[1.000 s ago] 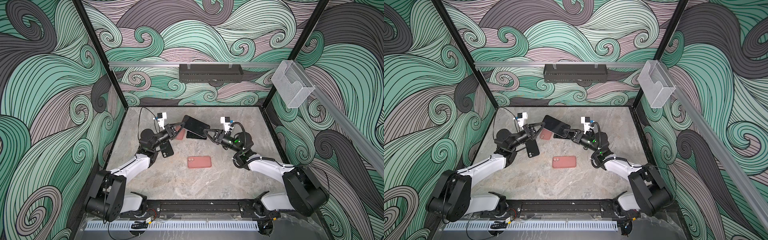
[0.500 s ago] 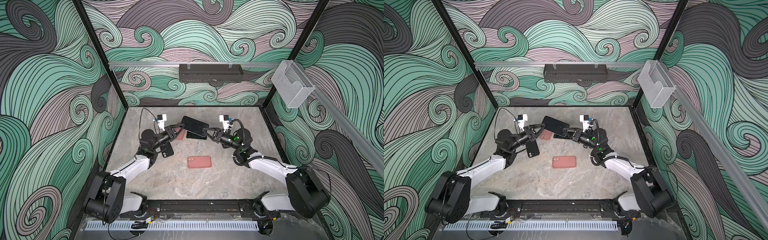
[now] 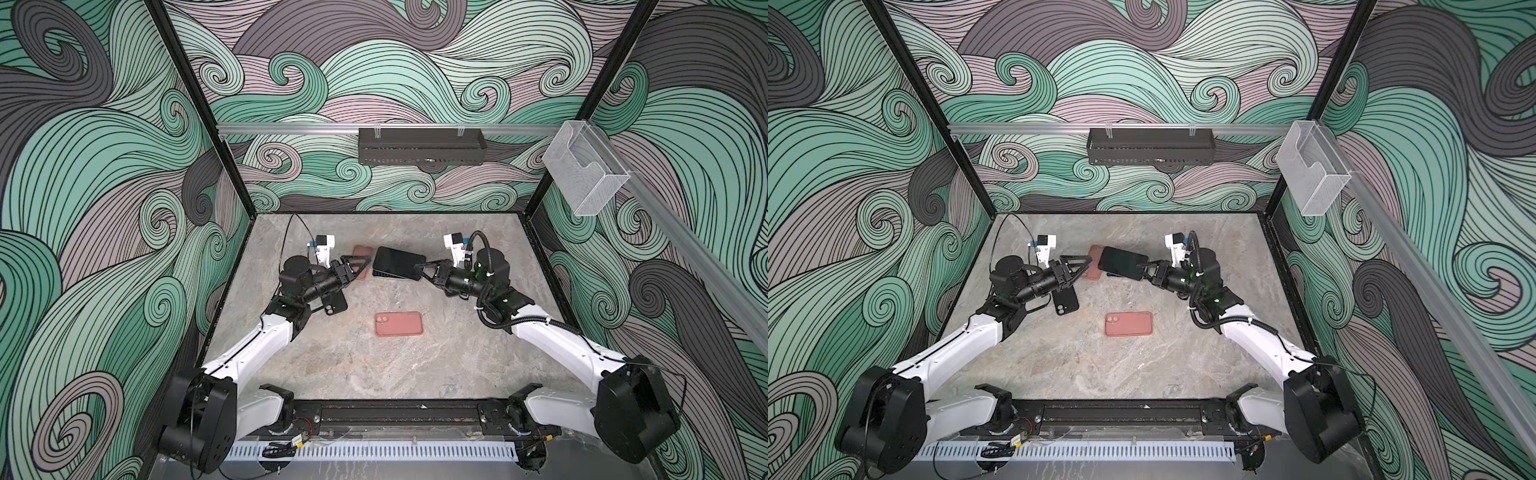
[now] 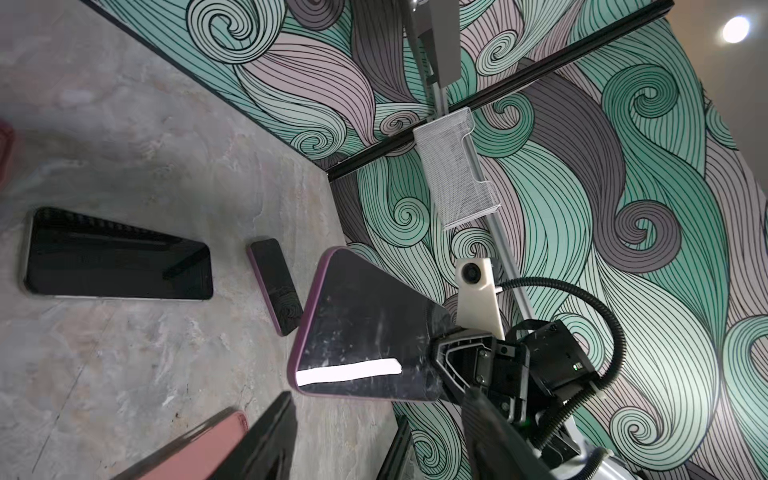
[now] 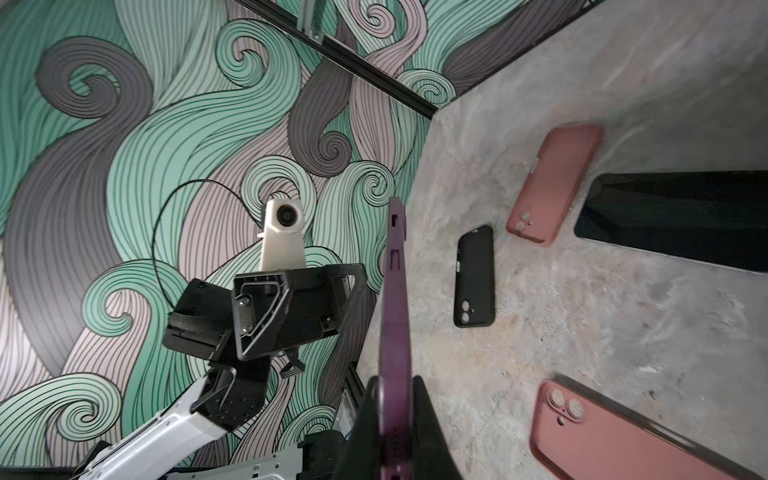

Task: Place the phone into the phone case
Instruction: 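Lower the black phone toward the pink case with both grippers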

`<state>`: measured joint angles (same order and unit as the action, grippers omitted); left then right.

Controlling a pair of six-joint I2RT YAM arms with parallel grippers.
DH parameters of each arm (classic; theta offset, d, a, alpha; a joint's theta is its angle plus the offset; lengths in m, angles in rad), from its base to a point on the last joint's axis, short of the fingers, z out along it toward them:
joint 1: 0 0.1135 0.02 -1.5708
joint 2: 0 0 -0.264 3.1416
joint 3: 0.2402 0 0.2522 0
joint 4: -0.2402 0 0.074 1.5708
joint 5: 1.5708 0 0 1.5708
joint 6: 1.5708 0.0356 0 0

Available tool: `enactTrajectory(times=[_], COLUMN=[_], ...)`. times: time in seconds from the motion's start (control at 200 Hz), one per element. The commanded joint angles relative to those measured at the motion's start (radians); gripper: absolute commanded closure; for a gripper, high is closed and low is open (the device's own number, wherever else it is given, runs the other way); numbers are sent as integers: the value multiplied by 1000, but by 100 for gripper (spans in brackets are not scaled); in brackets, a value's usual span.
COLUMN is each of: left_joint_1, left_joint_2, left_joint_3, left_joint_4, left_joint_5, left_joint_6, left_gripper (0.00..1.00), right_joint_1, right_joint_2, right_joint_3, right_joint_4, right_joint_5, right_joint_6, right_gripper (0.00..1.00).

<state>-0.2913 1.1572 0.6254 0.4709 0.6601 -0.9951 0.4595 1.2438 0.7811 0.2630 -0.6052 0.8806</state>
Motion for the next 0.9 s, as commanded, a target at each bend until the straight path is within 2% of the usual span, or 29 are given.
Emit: enactTrajectory(times=[0.0, 0.34, 0.575, 0.896], left_joint_1=[-6, -5, -17, -100], left_joint_2=[-49, -63, -48, 29], left_joint_3=[55, 11, -45, -58], left_joint_4=[-247, -433, -463, -534], left_joint_5=[-3, 24, 37, -52], left_joint_6=[140, 223, 236, 277], left_gripper=[34, 34, 35, 39], right_joint_1=[-11, -48, -66, -71], right_joint_2=[-35, 15, 59, 161], right_joint_3=[87, 163, 182, 179], right_joint_4=[-171, -479, -645, -702], right_joint_5=[-7, -114, -155, -220], right_joint_6=[-117, -276, -363, -406], right_gripper=[100, 100, 100, 100])
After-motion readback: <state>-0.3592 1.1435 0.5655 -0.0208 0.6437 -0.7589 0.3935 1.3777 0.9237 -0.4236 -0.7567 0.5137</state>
